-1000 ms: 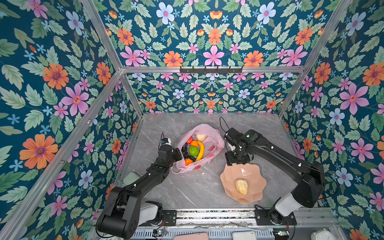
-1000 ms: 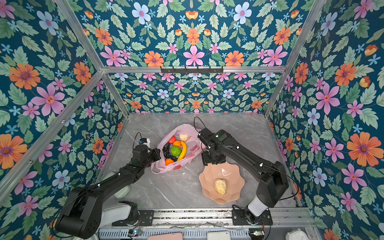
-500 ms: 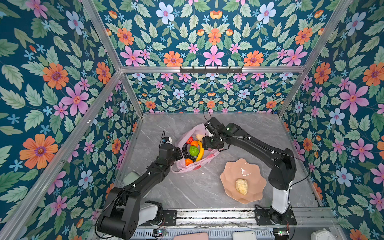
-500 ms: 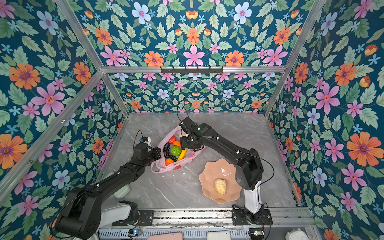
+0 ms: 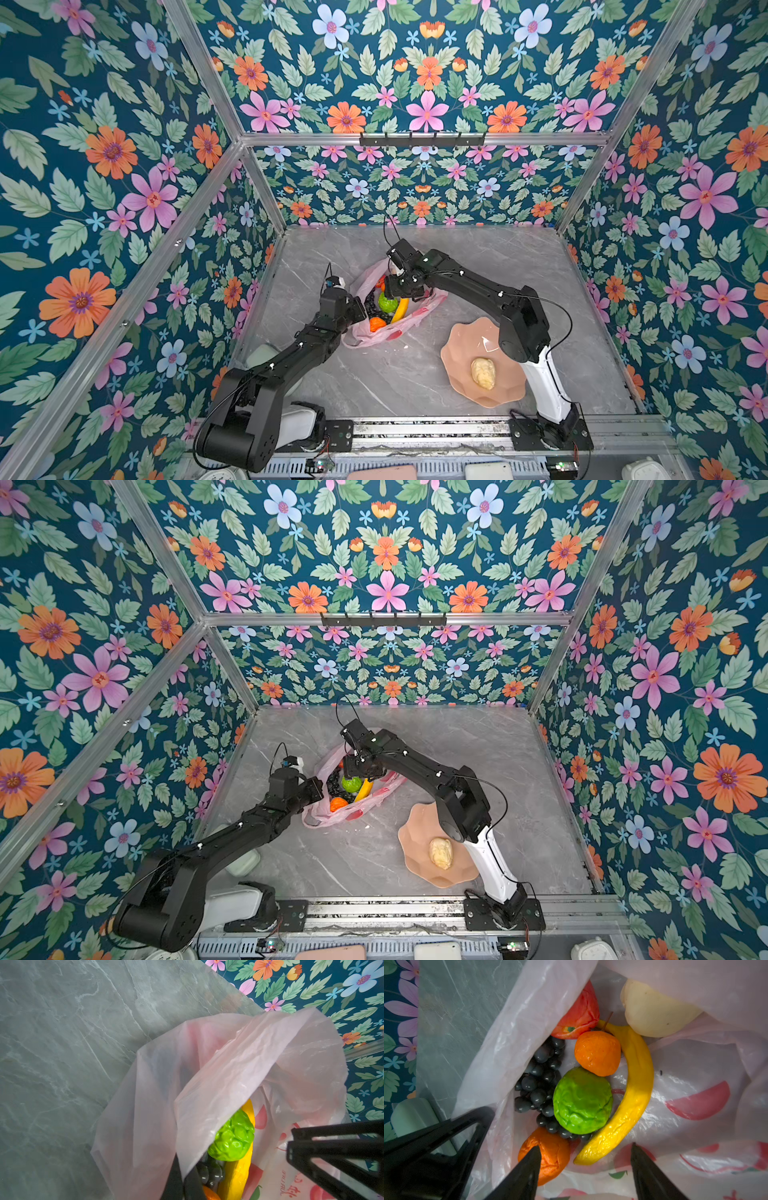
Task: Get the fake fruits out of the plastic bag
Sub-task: 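Move the open right gripper back over the bag opening, then lower the right gripper into the bag and grasp the green fruit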
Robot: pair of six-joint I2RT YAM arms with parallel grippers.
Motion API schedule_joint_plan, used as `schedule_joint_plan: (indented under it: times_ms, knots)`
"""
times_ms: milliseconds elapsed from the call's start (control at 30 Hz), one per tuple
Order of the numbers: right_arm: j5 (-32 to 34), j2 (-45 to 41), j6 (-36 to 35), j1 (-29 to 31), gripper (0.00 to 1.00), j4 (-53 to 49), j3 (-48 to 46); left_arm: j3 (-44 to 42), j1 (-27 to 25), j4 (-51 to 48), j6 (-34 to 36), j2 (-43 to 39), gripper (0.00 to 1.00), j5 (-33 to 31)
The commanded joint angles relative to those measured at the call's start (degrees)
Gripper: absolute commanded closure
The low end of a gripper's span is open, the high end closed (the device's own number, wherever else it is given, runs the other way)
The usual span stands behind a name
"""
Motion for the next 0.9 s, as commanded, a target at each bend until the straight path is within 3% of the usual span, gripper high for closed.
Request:
schedule_joint_plan:
  times_ms: [0, 200, 867]
  knots:
    - [0.4, 2.1, 0.6, 0.1, 0.31, -0.7, 2.2, -0.4, 0.0, 0.9, 0.5, 0.0, 1.00, -0.1]
    - [-0.4, 6.1, 0.2, 0.1, 0.32, -2.1, 6.0, -0.6, 0.0, 1.1, 0.5, 0.2, 1.00, -0.1]
    - [-0.7, 14.4, -0.7, 0.7, 0.21, -6.2, 14.4, -1.1, 0.0, 2.0, 0.3, 0.5, 1.00, 0.0]
